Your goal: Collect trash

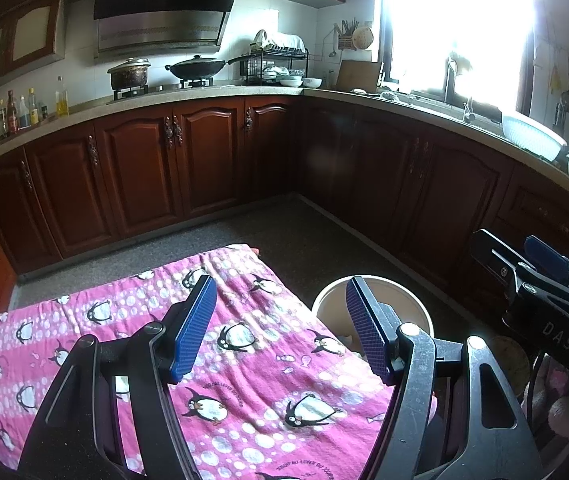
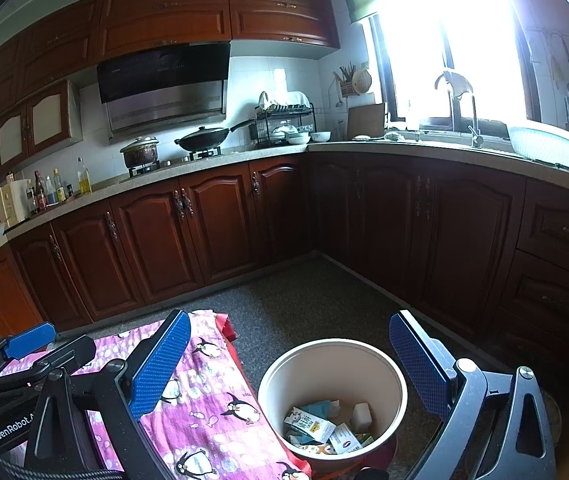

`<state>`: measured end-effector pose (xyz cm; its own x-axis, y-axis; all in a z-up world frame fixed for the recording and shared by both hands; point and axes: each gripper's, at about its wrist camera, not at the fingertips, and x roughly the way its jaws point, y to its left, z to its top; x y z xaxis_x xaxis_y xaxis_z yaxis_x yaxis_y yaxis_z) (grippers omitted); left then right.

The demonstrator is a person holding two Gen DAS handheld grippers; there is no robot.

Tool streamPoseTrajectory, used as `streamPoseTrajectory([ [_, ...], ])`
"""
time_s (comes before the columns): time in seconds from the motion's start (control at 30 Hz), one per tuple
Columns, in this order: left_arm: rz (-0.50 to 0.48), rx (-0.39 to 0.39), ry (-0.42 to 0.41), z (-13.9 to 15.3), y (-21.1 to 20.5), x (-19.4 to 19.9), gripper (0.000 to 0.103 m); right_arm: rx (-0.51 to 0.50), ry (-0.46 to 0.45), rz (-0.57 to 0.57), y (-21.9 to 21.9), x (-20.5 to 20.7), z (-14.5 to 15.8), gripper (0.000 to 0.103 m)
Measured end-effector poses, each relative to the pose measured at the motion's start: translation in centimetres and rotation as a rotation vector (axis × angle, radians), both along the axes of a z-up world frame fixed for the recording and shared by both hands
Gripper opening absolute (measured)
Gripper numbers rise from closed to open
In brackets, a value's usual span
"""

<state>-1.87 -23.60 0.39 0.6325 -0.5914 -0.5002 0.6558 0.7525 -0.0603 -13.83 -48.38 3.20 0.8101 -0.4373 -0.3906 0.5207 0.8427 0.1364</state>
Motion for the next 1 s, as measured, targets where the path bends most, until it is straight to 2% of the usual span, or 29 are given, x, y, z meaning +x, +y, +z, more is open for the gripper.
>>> streamPoseTrajectory([
  [0.27,0.009,0.024,-0.026,-0.1,0.0,-0.1,0.066,-0.002,0.007,0.003,-0.2,0.0,-0.2,0.099],
  [1.0,-0.016,0.023,0.000,-1.4,-0.1,0.6,0.066,0.003,0.030,0.007,-0.4,0.6,-0.7,0.099],
])
